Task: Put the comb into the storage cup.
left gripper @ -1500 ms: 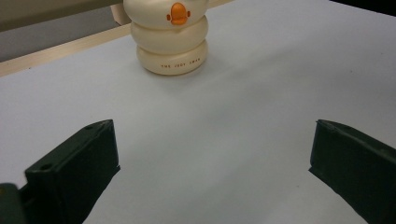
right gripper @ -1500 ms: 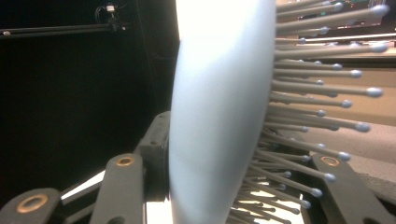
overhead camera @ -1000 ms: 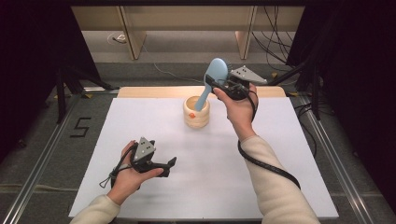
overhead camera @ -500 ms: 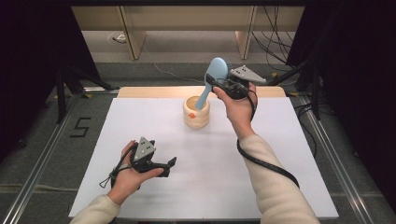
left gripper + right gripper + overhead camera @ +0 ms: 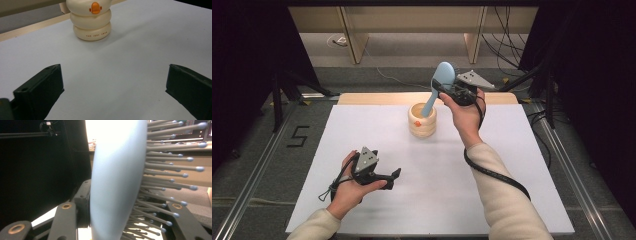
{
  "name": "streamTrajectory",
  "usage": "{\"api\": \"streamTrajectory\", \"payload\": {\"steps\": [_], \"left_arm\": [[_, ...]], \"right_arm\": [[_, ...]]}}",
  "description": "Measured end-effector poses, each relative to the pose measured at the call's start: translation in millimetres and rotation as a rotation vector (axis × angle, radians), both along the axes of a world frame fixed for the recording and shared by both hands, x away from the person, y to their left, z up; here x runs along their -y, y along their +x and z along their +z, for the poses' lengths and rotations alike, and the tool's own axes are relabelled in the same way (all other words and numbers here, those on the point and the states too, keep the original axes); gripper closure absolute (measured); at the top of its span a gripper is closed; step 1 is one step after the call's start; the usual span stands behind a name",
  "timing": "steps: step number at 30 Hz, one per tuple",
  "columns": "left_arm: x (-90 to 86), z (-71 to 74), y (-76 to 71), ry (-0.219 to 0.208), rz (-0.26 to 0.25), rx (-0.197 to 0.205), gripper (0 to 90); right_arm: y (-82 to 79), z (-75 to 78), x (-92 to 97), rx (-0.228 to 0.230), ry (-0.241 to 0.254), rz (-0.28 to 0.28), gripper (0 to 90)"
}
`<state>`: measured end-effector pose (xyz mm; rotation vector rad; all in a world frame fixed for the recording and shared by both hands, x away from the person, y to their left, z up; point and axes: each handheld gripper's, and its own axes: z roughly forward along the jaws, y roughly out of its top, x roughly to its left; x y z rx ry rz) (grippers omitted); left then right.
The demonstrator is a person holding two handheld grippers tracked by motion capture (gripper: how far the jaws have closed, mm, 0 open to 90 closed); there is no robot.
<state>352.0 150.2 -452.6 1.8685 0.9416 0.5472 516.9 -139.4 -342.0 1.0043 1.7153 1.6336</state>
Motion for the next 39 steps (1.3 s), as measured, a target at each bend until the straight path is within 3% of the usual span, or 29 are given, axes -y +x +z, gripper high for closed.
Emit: {"api": "streamTrajectory", "payload": {"steps": [39], "left_arm": [[0.2, -0.2, 0.0, 0.002, -0.003, 0.000, 0.3]], "right_arm": [[12.4, -8.7, -7.7, -0.005, -0.017, -0.023, 50.3]]}}
